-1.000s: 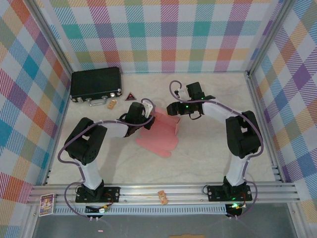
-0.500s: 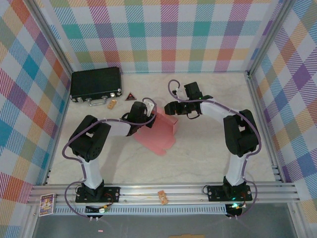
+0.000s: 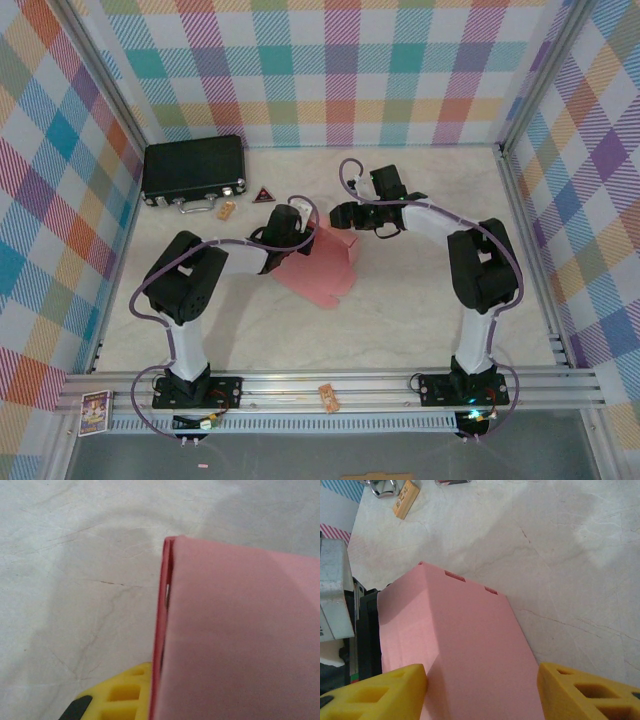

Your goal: Fold the paper box

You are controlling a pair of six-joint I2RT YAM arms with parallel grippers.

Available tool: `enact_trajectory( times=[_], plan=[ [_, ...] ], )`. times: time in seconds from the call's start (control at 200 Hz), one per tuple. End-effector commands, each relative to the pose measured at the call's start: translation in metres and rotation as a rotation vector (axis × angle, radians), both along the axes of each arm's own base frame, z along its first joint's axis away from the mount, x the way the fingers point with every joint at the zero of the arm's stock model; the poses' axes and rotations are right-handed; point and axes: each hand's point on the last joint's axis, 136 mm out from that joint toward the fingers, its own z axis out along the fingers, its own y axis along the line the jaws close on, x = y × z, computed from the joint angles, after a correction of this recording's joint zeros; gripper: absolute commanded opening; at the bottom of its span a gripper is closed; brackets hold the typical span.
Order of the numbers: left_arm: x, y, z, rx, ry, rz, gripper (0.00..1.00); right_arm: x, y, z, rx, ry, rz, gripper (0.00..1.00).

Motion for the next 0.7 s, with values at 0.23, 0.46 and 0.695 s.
enact_trajectory(
  times=[0.23,0.46,0.695],
  plan=[
    [0.007,-0.019,-0.004,-0.034,0.000,0.064,0.08,-0.016,0.015,-0.020,0.020,0.100,0.038,0.61],
    [0.007,-0.020,-0.005,-0.037,0.000,0.064,0.09,-0.015,0.017,-0.020,0.030,0.105,0.033,0.61],
    [-0.002,-0.020,0.000,-0.035,-0.008,0.027,0.16,-0.006,0.005,-0.025,-0.044,0.085,-0.037,0.61]
  ],
)
